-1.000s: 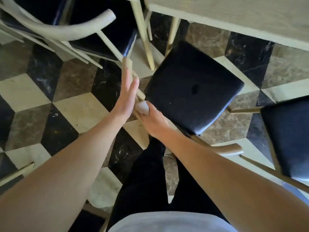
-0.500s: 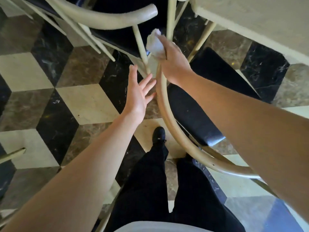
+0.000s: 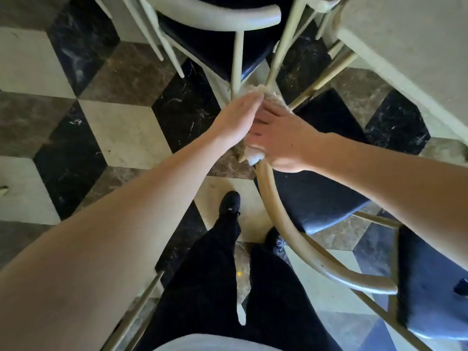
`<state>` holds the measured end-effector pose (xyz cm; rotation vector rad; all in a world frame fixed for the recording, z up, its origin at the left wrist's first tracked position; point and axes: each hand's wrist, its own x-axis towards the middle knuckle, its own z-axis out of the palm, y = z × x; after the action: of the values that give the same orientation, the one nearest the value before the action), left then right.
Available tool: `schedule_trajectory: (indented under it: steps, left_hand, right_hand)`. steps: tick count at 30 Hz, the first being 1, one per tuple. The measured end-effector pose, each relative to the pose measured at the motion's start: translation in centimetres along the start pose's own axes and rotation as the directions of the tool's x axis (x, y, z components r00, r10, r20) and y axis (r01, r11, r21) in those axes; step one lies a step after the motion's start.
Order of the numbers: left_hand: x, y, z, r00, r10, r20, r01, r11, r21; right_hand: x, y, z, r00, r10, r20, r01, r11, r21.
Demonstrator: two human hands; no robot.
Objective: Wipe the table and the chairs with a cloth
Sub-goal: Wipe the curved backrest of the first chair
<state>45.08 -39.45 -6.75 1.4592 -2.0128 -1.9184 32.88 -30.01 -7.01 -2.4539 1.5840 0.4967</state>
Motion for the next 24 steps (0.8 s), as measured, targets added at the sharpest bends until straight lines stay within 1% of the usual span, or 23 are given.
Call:
schedule_trajectory:
  steps: [1,4,6,8,10,11,12,14,16,17,19,22,24]
  left_hand:
    - [0.0,0.3,0.1,1.000,0.029,-0.002,-0.029,0.999,0.033]
    - [0.2,0.7,-0.4,0.995,0.065,-0.080,-0.056,0.993,0.107]
    - [0.5,0.7,-0.6,0.993,0.084,-0.083,-0.073,0.989,0.125]
    - [0.7,1.2,-0.4,0.999,0.047,0.014,-0.048,0.986,0.159]
    - [0.5,1.2,0.2,0.992,0.003,0.128,-0.038,0.961,0.275]
    - [0.5,1.0,0.7,0.989,-0.004,0.151,-0.045,0.946,0.322]
    - [0.4,0.7,1.1,0.990,-0.002,0.141,-0.047,0.938,0.344]
    - [0.1,0.0,1.7,0.998,0.026,0.065,-0.045,0.949,0.311]
    - [-0.3,-0.3,2.1,0.999,0.033,-0.007,-0.031,0.965,0.259]
    - [-0.5,-0.4,2.3,0.999,0.040,-0.028,-0.032,0.967,0.251]
    - [-0.9,-0.3,2.7,0.997,0.065,-0.051,-0.049,0.963,0.264]
    - [-1.3,0.3,3.0,0.997,0.048,-0.064,-0.029,0.964,0.264]
    - [-1.3,1.0,2.9,0.999,-0.028,-0.017,0.032,0.970,0.241]
  right_hand:
    - [-0.3,-0.7,0.1,1.000,-0.012,-0.013,0.012,0.999,0.032]
    - [-1.6,-2.2,0.1,0.998,-0.036,-0.046,0.042,0.991,0.130]
    - [-2.7,-4.1,0.2,0.995,-0.101,-0.021,0.103,0.985,0.141]
    - [-4.4,-6.8,0.7,0.981,-0.194,0.021,0.189,0.971,0.143]
    - [-6.4,-9.5,1.4,0.962,-0.269,0.054,0.259,0.954,0.149]
    - [-7.6,-10.7,1.9,0.950,-0.301,0.076,0.290,0.948,0.129]
    - [-9.0,-11.7,2.5,0.934,-0.337,0.117,0.327,0.940,0.099]
    - [-12.1,-13.5,3.4,0.882,-0.419,0.215,0.419,0.907,0.047]
    - [-14.9,-14.2,4.1,0.818,-0.518,0.249,0.526,0.849,0.039]
    - [-15.8,-13.8,4.3,0.796,-0.558,0.234,0.565,0.824,0.045]
    - [-16.3,-12.2,4.3,0.783,-0.596,0.178,0.599,0.800,0.041]
    - [-13.8,-9.3,3.6,0.806,-0.586,0.079,0.582,0.810,0.069]
    - [-10.5,-7.3,2.5,0.844,-0.535,-0.026,0.535,0.842,0.067]
